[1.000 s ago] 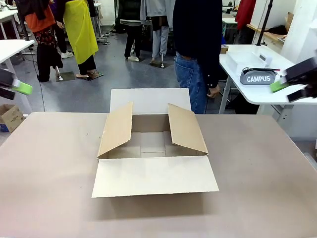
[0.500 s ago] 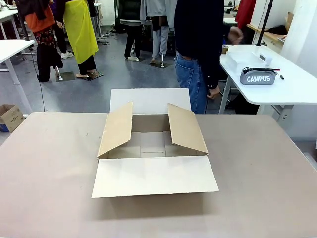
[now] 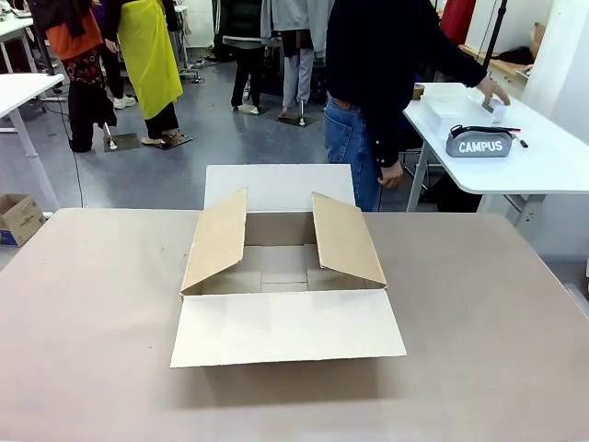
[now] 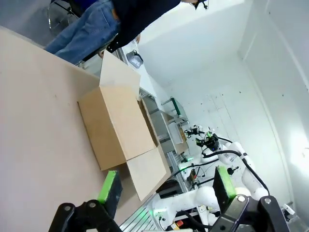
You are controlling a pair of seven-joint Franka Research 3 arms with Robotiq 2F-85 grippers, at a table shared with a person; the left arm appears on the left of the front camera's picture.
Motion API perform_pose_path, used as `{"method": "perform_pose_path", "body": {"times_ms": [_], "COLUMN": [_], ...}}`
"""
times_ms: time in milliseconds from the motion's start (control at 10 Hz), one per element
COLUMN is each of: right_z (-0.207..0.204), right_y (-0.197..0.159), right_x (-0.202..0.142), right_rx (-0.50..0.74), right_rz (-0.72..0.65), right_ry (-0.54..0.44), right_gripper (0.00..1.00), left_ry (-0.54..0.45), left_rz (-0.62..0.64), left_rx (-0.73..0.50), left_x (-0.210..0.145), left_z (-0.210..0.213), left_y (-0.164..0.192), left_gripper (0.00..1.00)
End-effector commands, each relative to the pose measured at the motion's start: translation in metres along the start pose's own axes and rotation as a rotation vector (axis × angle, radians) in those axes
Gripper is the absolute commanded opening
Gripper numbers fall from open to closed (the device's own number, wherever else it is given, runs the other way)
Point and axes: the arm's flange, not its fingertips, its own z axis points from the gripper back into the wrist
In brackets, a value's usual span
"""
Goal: Pack the gift set into the box.
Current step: Place both hands on the side flaps of the Package Box and spread them outward.
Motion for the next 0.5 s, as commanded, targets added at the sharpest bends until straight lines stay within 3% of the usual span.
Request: {"method": "perform_pose_path", "body": {"times_ms": [0, 100, 200, 400], "right_z": [-0.027, -0.068, -0.117, -0.229], "right_y": [0.017, 0.062, 0.113, 0.184], "right_x": [0.003, -0.005, -0.022, -0.076], "right_rx": [-0.107, -0.212, -0.301, -0.459], "right_rz": [-0.008, 0.095, 0.232, 0.5], "right_ry": [-0.028, -0.003, 0.038, 0.208], "right_gripper": [1.0, 1.0, 1.0, 1.0], "left_ry": [0.047, 0.134, 0.232, 0.488], "left_rz": [-0.017, -0.082, -0.143, -0.283], "left_rx": [0.03, 0.023, 0.108, 0.153], "left_x": [0.009, 0.024, 0.037, 0.046], "left_z": [-0.024, -0.055, -0.098, -0.188], "left_y": [-0.012, -0.04, -0.075, -0.132], "left_gripper": [1.0, 1.0, 1.0, 1.0]}}
